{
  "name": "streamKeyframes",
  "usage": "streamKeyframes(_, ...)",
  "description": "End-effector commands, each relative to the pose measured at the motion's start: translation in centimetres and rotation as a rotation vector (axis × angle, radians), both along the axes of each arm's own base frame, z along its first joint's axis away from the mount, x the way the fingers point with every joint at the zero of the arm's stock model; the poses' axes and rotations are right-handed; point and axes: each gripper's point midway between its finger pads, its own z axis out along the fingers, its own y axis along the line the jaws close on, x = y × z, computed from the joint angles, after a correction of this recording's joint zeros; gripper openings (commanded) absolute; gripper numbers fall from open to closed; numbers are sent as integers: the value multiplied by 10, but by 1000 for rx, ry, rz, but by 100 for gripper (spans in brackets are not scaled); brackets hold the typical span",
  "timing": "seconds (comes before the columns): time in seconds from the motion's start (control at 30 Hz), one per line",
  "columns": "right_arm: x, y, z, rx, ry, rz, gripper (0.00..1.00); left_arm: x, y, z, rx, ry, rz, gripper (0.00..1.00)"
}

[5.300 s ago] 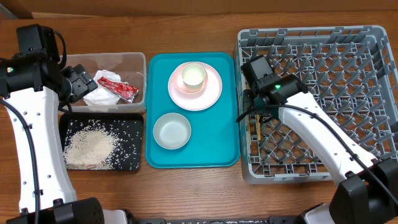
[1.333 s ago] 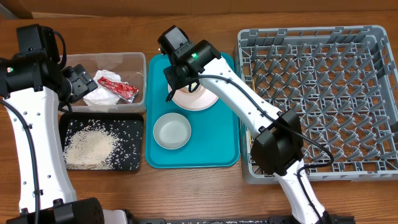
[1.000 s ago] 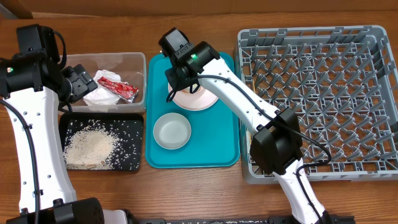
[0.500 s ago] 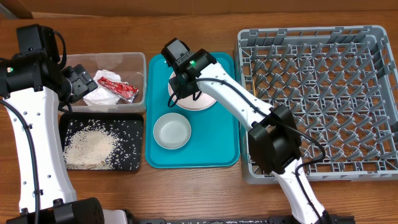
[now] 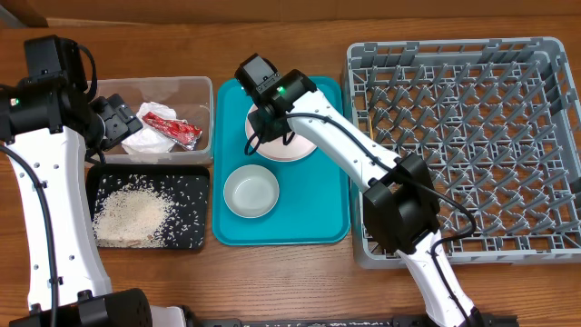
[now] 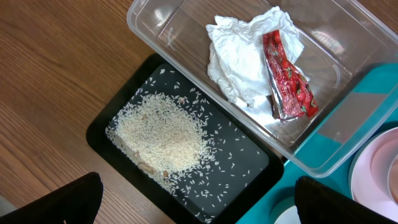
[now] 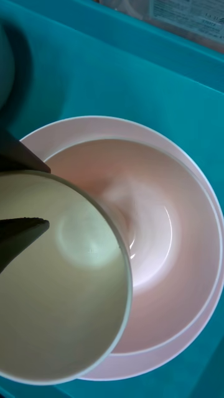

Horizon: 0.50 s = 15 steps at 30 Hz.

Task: Sort waste into correct bins and load items into the dishwasher
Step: 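Lower right gripper into the white cup and grip its rim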

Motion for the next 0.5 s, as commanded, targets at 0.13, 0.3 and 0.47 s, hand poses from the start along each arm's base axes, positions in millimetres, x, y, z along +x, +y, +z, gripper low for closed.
streamKeyframes(0.13, 8, 2, 16, 15, -40, -4, 24, 2, 3, 3, 8, -10, 8, 100)
streamKeyframes(0.3, 8, 2, 15, 13, -38, -3, 23, 2, 3, 3, 7, -10, 8, 100)
streamKeyframes(0.47, 7, 1, 17, 12, -37, -3, 8, 2, 3, 3, 8, -10, 8, 100)
